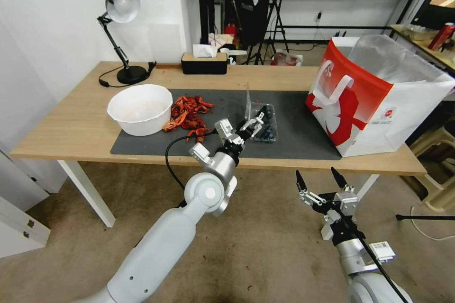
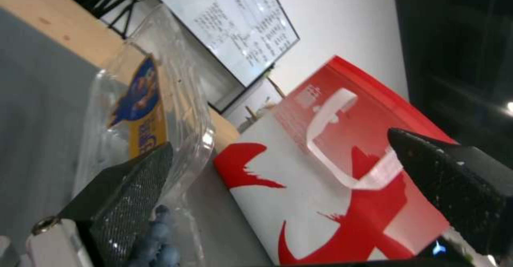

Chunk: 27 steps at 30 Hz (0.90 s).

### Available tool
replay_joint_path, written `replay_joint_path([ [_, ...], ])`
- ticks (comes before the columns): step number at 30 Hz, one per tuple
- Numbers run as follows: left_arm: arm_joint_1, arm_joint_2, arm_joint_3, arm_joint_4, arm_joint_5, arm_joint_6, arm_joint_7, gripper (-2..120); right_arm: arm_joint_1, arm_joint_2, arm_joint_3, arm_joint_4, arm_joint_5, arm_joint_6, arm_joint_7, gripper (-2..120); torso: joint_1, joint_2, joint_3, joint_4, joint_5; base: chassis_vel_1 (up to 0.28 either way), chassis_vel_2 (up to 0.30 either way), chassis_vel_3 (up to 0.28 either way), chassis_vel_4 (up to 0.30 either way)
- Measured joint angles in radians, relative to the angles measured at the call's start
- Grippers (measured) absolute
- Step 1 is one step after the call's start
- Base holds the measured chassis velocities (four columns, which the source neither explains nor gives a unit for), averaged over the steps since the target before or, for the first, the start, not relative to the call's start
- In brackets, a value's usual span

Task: Close the takeout container lid, then place the container into the takeout bag.

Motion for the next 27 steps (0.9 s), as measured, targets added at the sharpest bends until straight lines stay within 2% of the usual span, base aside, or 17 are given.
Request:
replay_joint_path([
  [4, -0.023, 0.012, 0.021, 0.020, 0.029, 0.007, 0.040, 100, 0.002, 0.000, 0.000, -0.003, 0.000, 0.001, 0.000, 100, 0.000, 0.000, 0.000, 0.0000, 0.0000, 0.000, 0.000, 0.000, 0.000],
  [11, -0.065, 0.024, 0.053, 0.056, 0.071, 0.036, 0.064, 100, 0.002, 0.000, -0.001, -0.005, -0.001, 0.002, 0.001, 100, 0.000, 0.000, 0.000, 0.0000, 0.0001, 0.000, 0.000, 0.000, 0.000],
  [27, -0.171, 0.027, 0.133, 0.131, 0.047, 0.075, 0.061, 100, 0.002, 0.006, 0.003, -0.007, -0.003, 0.006, 0.001, 100, 0.000, 0.000, 0.000, 0.0000, 0.0001, 0.000, 0.000, 0.000, 0.000],
])
